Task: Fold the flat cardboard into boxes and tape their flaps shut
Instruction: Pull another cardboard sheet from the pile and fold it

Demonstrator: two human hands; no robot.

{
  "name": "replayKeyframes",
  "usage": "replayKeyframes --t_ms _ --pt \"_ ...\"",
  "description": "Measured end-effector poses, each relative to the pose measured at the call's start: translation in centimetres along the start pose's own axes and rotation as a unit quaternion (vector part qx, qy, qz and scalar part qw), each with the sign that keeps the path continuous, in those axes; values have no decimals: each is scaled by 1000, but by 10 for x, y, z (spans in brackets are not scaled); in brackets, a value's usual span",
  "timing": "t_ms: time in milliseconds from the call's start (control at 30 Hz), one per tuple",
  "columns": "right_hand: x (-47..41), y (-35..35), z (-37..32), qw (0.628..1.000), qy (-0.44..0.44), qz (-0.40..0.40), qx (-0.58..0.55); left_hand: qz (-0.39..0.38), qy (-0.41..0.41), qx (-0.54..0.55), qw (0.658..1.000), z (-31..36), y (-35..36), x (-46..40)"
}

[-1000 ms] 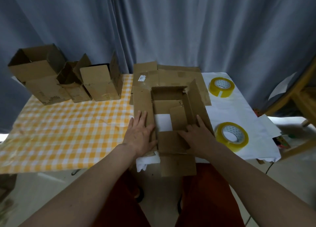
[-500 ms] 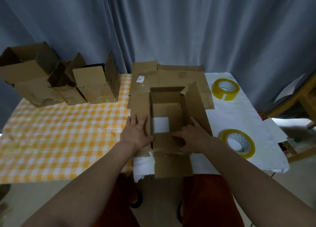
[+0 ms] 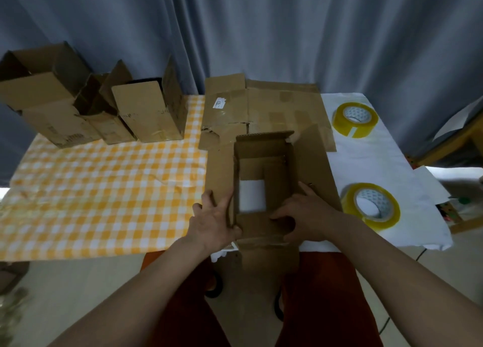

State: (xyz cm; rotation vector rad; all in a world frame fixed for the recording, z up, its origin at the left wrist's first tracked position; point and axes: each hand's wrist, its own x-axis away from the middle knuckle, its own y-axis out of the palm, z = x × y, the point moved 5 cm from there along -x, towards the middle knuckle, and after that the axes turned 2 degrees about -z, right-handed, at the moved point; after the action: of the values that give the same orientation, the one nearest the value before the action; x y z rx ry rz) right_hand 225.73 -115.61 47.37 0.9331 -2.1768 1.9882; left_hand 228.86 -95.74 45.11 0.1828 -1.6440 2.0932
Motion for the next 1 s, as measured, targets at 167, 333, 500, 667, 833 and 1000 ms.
replayKeyframes --t_ms 167,333,500,667,833,1000 --pt "-1 -1 -2 1000 11 -9 -13 92 21 -39 995 11 -28 -13" --pt "3 0 -2 1000 6 -5 10 171 73 26 982 42 -77 -53" --pt "5 2 -1 1000 16 11 12 97 137 14 986 62 -87 -81" --pt "11 2 3 998 23 49 22 11 108 -242 964 42 -47 -75" --pt "7 -5 4 995 39 87 -1 20 109 -275 955 40 -43 -69" --pt "-29 -29 16 994 92 24 59 46 115 -281 952 41 -49 -61"
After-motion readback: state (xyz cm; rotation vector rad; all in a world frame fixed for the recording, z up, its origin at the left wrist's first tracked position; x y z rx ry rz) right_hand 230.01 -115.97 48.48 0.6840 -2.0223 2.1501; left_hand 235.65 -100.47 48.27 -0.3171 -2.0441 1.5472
